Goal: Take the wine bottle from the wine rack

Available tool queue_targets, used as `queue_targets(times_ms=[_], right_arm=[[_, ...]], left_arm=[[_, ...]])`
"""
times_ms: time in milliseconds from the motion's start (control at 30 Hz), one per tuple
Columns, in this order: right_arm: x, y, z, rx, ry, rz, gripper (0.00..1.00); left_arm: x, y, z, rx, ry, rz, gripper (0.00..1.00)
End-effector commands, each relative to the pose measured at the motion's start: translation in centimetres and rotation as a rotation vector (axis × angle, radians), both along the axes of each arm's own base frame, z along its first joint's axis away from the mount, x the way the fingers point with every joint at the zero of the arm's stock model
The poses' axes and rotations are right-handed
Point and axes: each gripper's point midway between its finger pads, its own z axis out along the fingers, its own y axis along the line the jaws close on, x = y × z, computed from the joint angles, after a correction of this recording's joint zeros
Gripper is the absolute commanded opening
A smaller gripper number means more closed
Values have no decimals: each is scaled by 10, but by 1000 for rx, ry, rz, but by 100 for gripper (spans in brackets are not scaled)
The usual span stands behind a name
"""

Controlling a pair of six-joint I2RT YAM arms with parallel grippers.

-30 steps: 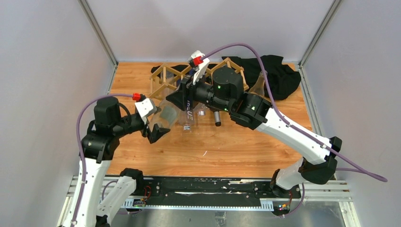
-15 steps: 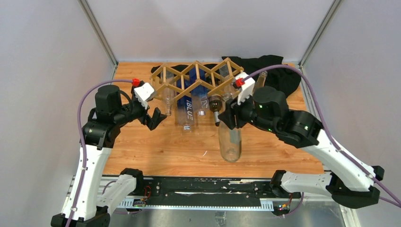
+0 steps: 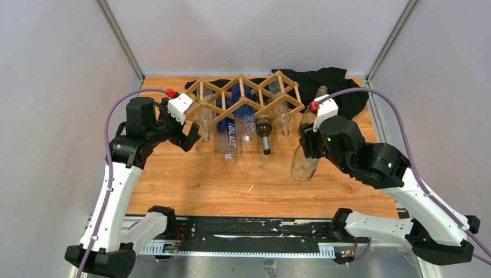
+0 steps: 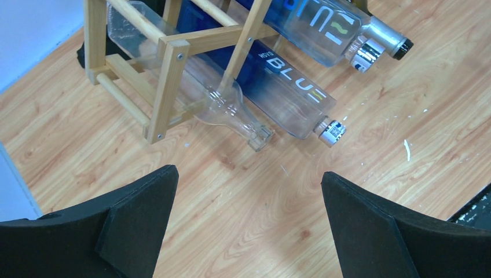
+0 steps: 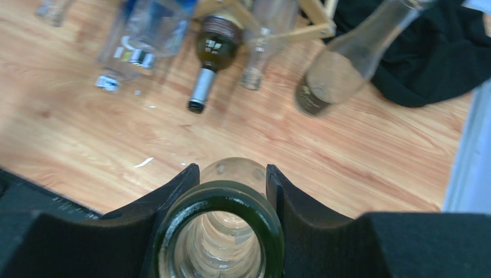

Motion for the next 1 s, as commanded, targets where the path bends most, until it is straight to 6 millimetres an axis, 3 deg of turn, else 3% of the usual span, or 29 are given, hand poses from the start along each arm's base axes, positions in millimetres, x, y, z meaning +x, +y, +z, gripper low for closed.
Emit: queue_targets(times_ms=[0, 267, 500, 700, 967], right_arm=[[23, -35, 26, 48, -122, -214, 0], [49, -59, 12, 23, -107, -362, 0], [78, -93, 0, 11, -132, -533, 0], [107, -122, 2, 40, -147, -642, 0], [148, -148, -20, 44, -135, -747, 0]], left_arm=[[5, 8, -2, 24, -12, 36, 100], [5, 10, -4, 38, -14, 42, 100], [5, 14, -4, 49, -16, 55, 100], [6, 16, 0, 58, -24, 62, 100], [10, 18, 0, 67, -26, 75, 100]])
